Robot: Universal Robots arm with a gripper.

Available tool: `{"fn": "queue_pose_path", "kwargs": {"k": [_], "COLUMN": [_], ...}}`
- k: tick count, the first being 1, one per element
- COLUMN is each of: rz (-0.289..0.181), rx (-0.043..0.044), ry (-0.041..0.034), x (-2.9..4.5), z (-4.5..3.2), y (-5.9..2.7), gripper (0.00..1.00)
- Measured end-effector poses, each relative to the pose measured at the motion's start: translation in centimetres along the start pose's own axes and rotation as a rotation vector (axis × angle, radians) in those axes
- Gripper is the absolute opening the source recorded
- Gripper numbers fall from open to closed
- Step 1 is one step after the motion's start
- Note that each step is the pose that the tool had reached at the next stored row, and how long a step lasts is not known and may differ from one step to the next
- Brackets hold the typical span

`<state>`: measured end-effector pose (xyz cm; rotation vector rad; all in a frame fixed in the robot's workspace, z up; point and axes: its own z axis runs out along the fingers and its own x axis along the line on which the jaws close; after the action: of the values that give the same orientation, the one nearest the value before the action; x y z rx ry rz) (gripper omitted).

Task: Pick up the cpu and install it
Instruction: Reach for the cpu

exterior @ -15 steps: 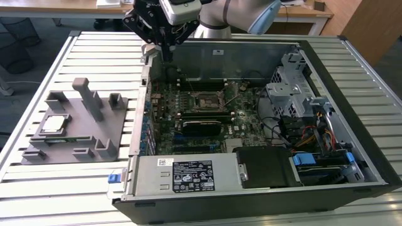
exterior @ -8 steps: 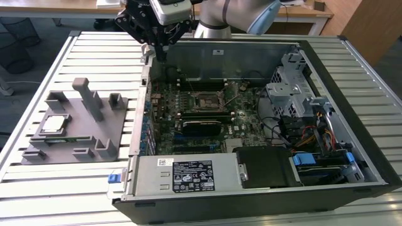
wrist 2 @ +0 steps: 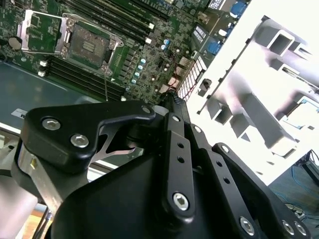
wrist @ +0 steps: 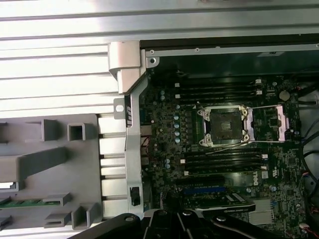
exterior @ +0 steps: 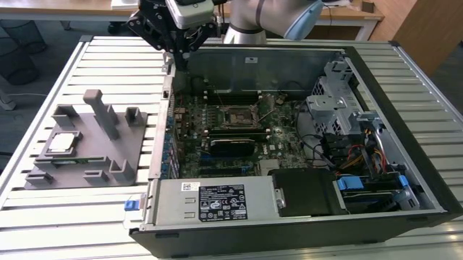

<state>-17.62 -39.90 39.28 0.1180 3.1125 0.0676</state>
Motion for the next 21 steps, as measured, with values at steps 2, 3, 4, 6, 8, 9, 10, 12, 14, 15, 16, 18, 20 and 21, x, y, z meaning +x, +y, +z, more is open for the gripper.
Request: {"fn": "queue_pose_path", "kwargs": {"k": [2,3,4,6,8,9,10,12,14,15,16,18,20,21], "rz": [0.0,0.0,0.0,0.0,0.0,0.0,0.0,0.0,0.0,0.0,0.0,0.0,0.0,0.0], "rx": [0.0,0.0,0.0,0.0,-0.0001,0.0,0.0,0.0,0.0,-0.0001,-0.0001,0.0,-0.0001,0.0], "ry": [0.0,0.0,0.0,0.0,0.0,0.0,0.0,0.0,0.0,0.0,-0.0001,0.0,0.0,0.0], "x": [0.18,0.27,0.36,0.54,0.7,0.78,0.86,1.03,1.18,1.26,1.33,1.48,1.63,1.71], "z": [0.0,0.0,0.0,0.0,0.0,0.0,0.0,0.0,0.0,0.0,0.0,0.0,0.0,0.0], "y": [-0.02,-0.02,-0.03,-0.05,-0.06,-0.07,-0.08,-0.09,-0.11,-0.11,-0.12,-0.13,-0.14,-0.15], "gripper": [0.11,0.11,0.11,0.11,0.11,0.11,0.11,0.11,0.11,0.11,0.11,0.11,0.11,0.11]}}
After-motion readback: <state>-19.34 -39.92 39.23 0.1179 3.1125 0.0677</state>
